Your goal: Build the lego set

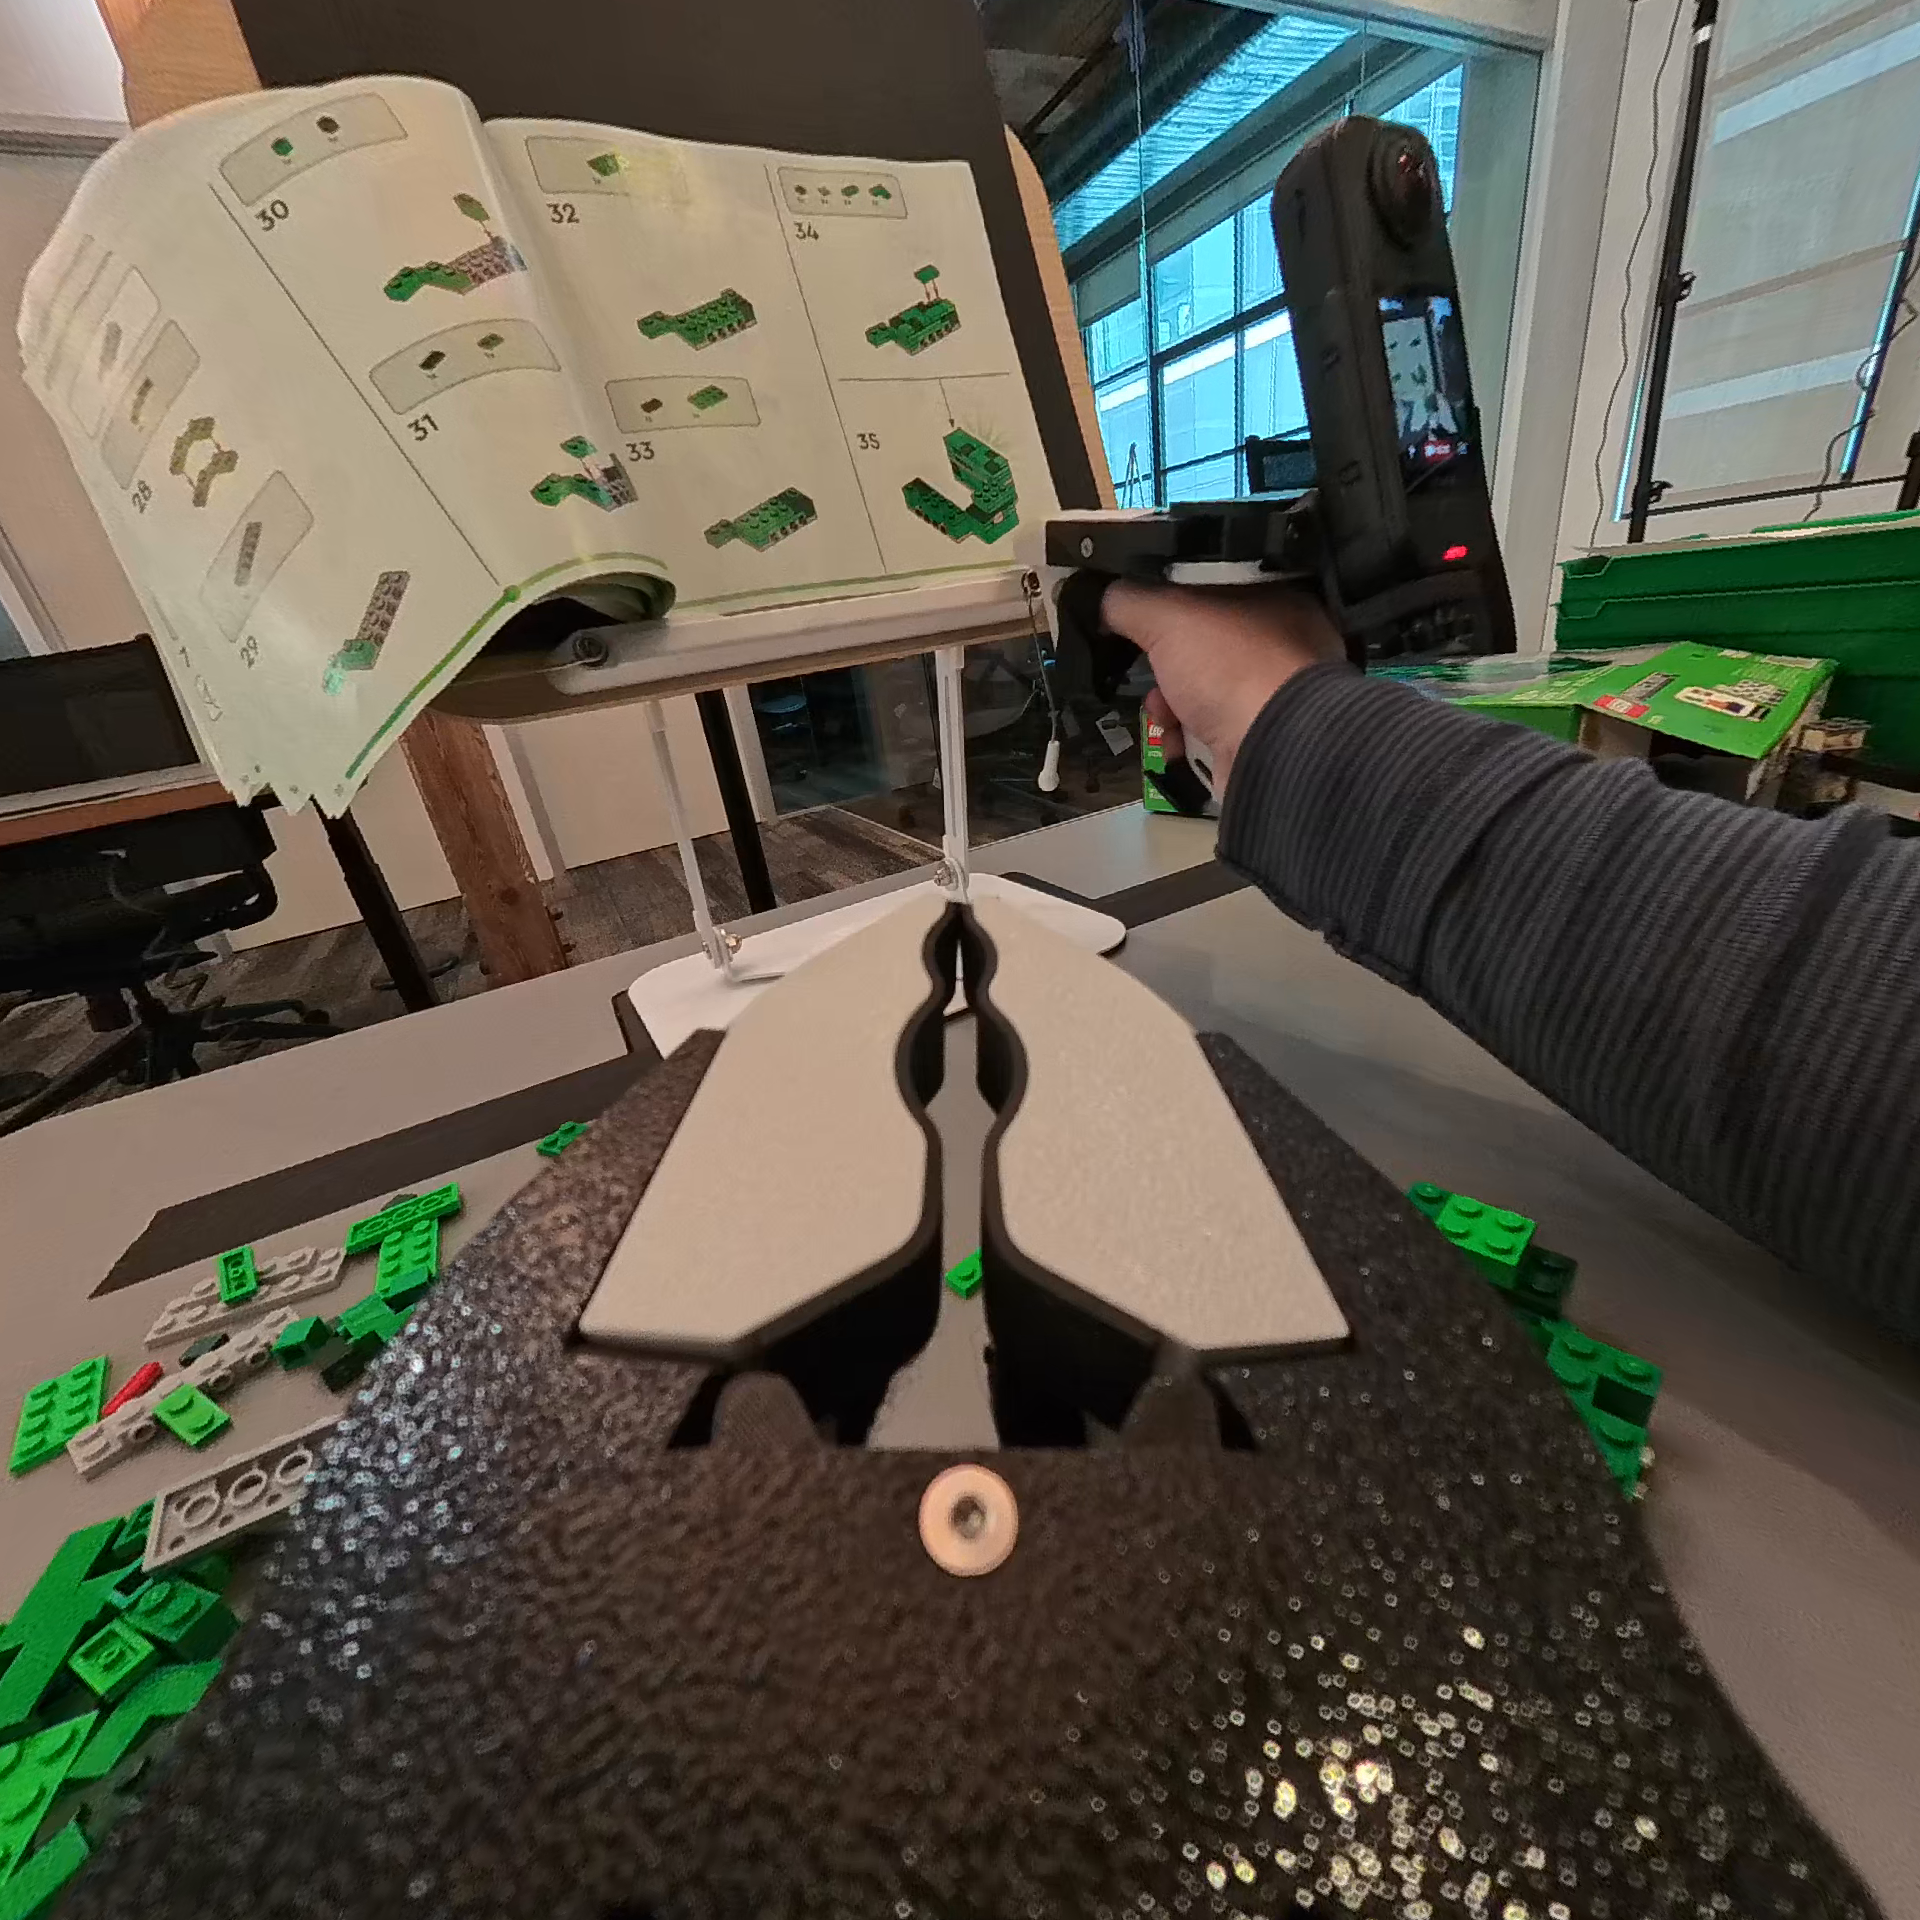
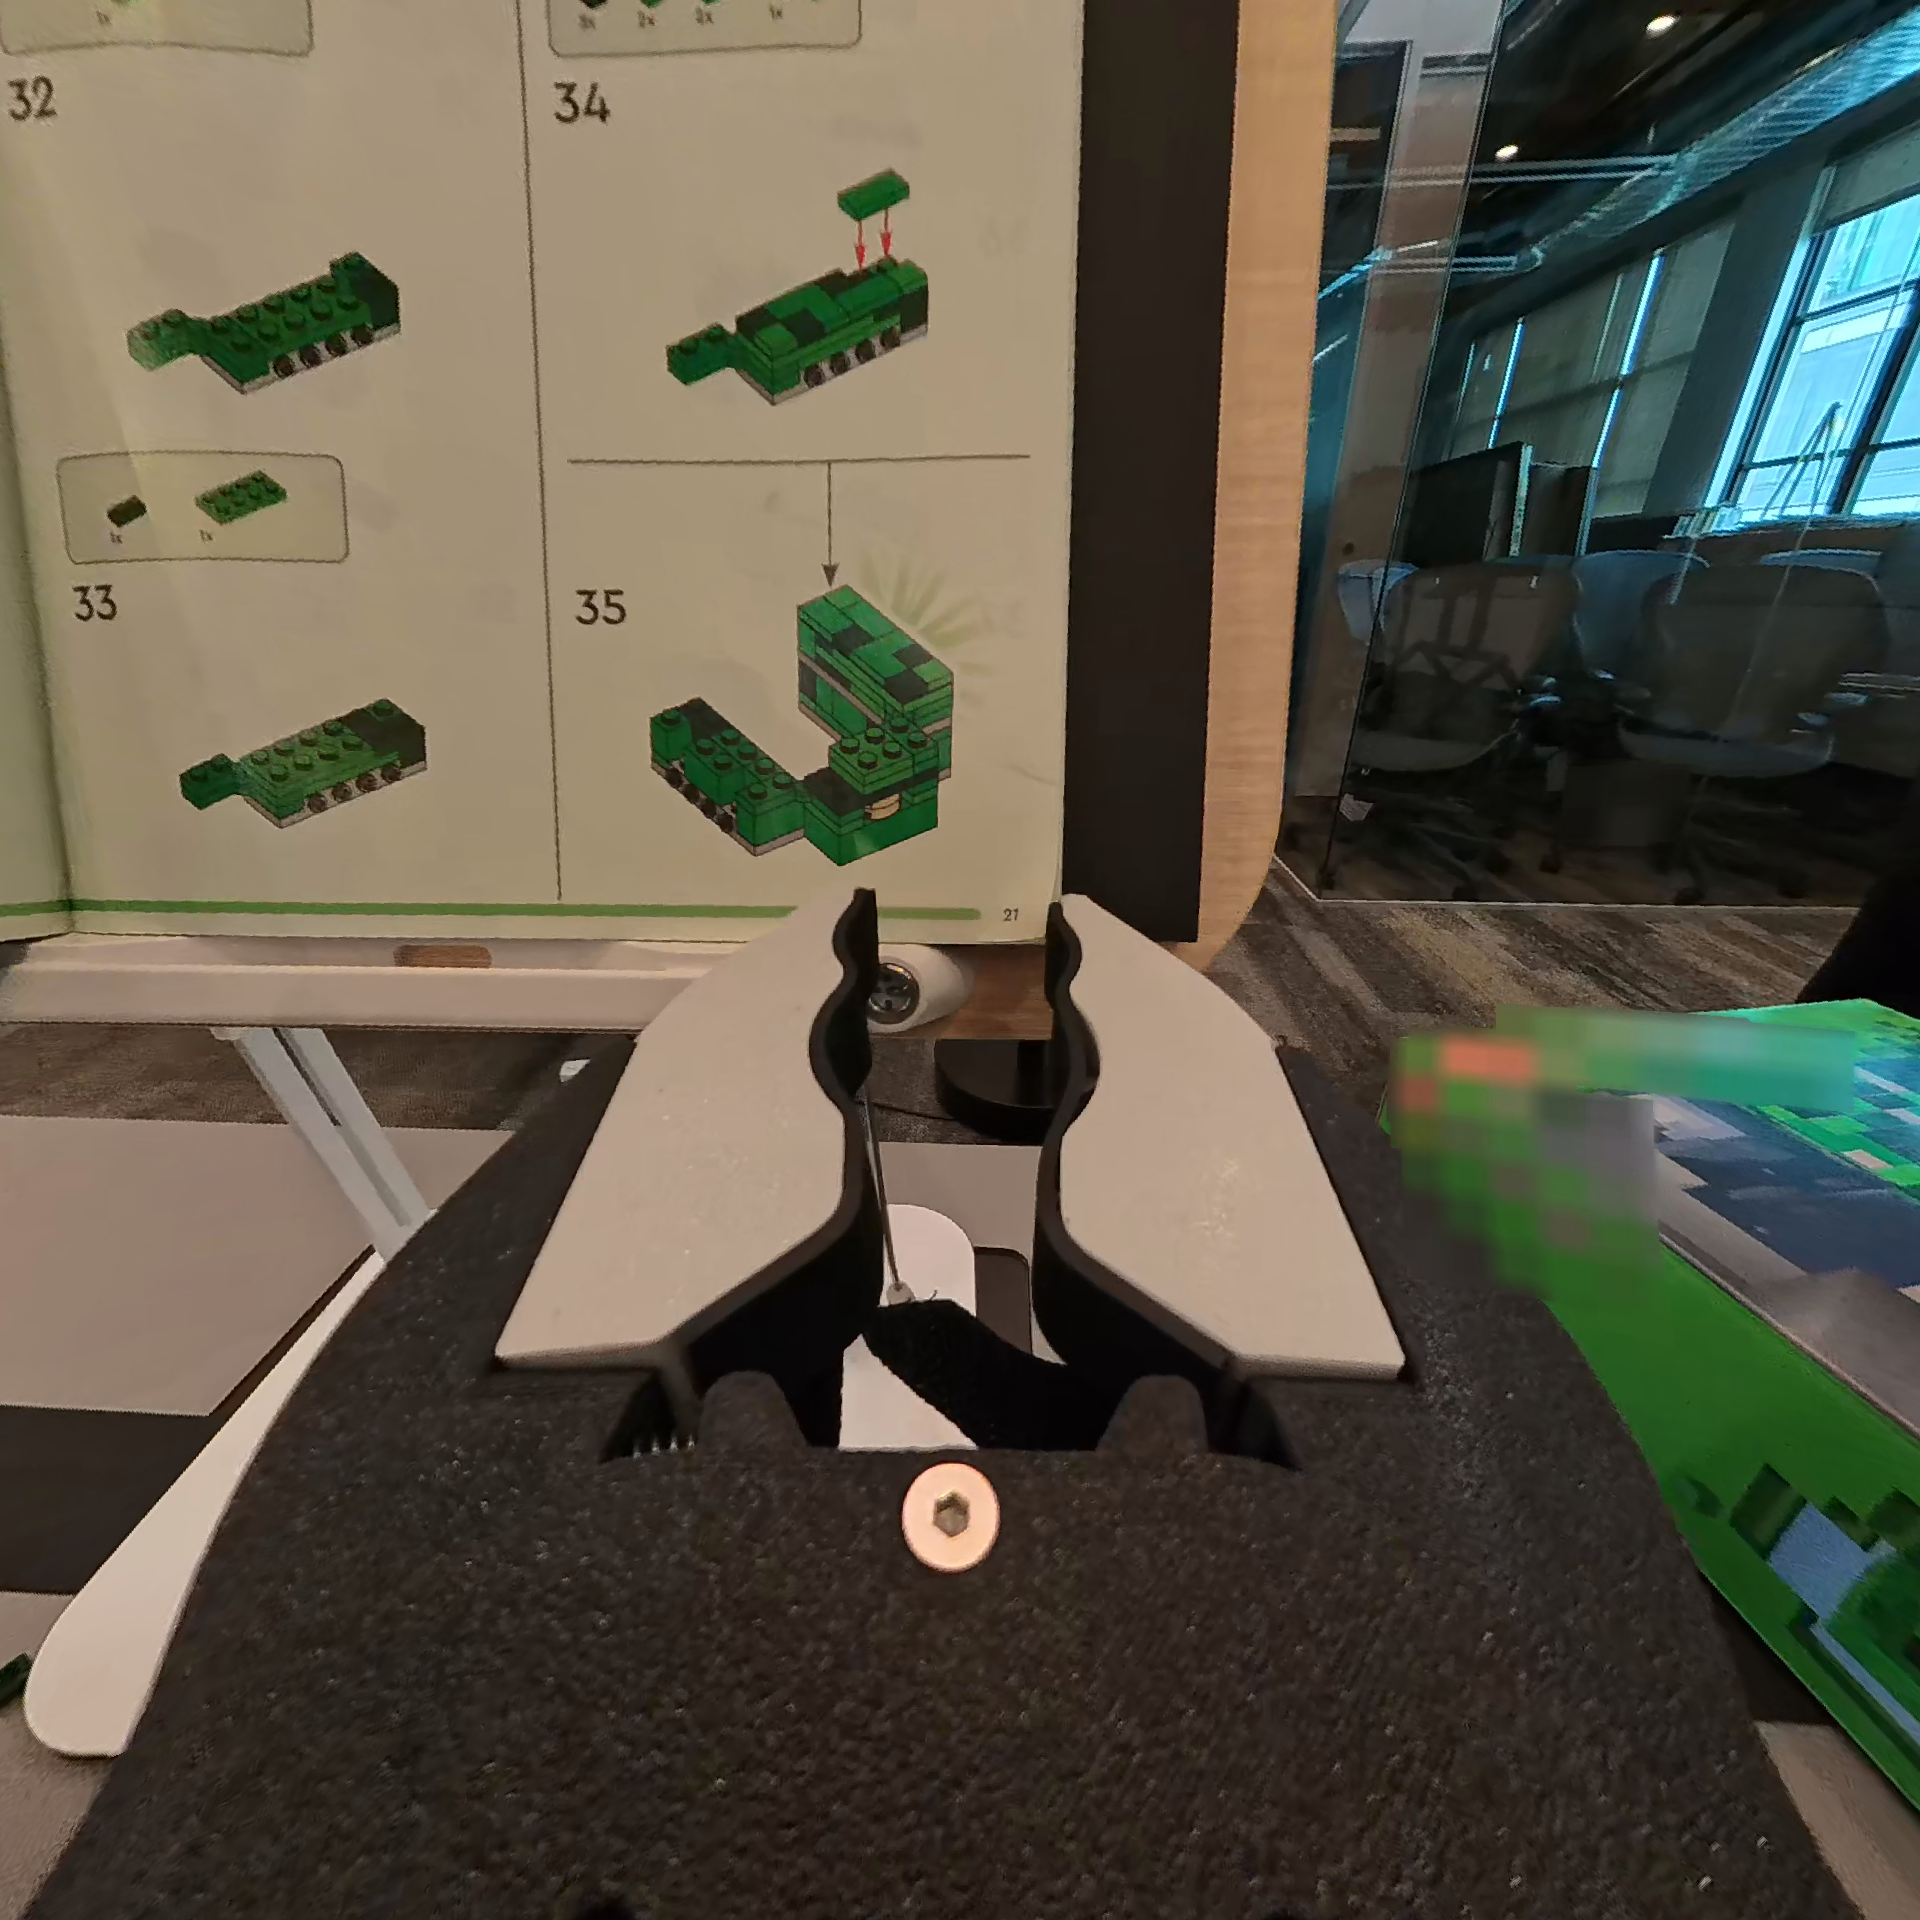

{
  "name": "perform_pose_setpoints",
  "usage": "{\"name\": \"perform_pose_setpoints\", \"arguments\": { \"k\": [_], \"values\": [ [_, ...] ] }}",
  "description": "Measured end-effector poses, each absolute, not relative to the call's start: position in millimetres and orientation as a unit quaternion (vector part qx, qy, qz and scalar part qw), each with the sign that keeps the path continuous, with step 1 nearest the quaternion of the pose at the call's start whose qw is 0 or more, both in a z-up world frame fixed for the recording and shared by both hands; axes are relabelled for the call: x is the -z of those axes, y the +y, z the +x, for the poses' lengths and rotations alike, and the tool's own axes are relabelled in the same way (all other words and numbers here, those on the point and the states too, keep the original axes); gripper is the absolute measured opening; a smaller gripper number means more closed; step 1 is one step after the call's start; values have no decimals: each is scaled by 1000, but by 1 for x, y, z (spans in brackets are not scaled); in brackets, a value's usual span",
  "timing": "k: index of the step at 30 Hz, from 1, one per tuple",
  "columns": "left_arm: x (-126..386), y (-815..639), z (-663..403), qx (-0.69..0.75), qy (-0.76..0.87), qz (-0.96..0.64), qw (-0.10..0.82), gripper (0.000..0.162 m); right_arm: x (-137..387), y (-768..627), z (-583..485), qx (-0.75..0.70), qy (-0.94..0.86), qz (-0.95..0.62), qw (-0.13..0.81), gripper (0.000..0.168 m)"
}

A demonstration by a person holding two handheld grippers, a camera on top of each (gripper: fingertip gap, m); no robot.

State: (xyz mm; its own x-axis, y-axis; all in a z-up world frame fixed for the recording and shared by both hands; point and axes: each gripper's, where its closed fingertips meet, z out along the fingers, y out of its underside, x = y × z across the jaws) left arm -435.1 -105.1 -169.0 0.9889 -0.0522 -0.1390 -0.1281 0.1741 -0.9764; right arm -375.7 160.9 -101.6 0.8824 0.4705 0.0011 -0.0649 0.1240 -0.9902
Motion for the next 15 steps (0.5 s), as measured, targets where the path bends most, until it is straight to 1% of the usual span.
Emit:
{"name": "perform_pose_setpoints", "arguments": {
  "k": [7,15],
  "values": [
    [169,-105,-434,-23,71,-642,763,0,101,161,-375,-174,-162,-635,735,29],
    [169,-105,-434,-23,73,-643,762,0,101,160,-372,-156,-160,-631,743,22]
  ]
}}
